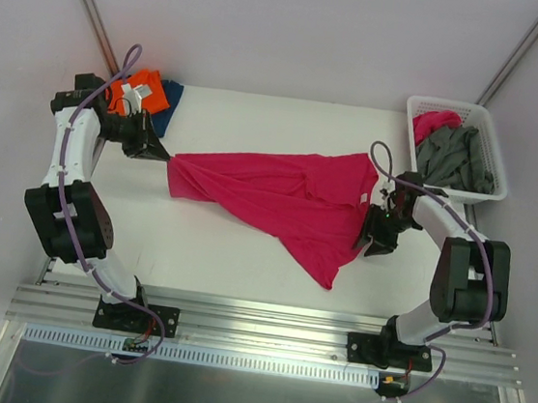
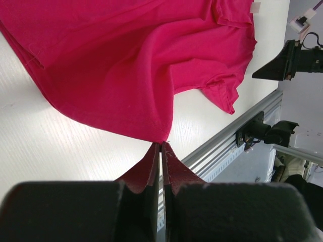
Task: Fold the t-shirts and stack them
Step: Fold the tshirt
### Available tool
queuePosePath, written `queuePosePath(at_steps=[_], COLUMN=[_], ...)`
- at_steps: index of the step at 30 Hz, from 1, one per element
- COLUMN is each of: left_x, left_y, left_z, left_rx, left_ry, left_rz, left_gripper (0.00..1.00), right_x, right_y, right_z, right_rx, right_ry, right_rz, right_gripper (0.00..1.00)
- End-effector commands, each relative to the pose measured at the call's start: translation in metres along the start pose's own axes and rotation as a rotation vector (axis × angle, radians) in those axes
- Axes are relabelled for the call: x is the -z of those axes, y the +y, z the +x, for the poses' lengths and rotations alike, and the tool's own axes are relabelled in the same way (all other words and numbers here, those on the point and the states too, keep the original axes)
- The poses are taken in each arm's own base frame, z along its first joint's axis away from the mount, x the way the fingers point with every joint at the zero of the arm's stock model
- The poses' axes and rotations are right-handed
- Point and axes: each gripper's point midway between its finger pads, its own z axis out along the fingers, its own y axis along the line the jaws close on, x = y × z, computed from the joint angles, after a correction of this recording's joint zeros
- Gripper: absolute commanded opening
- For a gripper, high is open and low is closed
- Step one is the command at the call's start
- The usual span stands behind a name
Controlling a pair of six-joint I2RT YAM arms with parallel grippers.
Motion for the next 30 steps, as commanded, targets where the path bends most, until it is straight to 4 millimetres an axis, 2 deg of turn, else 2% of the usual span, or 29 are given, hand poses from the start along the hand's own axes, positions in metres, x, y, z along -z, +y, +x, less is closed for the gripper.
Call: queuePosePath(at_steps=[1, 6, 22, 30], left_x=[0.009, 0.008, 0.009, 0.009], left_y=[-0.011, -0.011, -0.011, -0.007], left_z=[-0.008, -0.007, -0.006, -0.009], left_rx=[-0.019, -0.013, -0.018, -0.015], left_ry=[-0.027, -0.024, -0.026, -0.027], left_rz=[0.034, 0.038, 0.032, 0.023], left_gripper=[0.00, 0.00, 0.00, 0.00], right_x=[0.001, -0.001, -0.020, -0.028], right_y=[-0.009, -0.011, -0.011, -0.010], right_z=[0.022, 0.023, -0.005, -0.006], right_rx=[-0.034, -0.039, -0.028, -0.025], right_ry=[0.044, 0.051, 0.055, 0.091], right_rz=[0.031, 0.038, 0.055, 0.056], right_gripper=[0.45, 0.45, 0.41, 0.39])
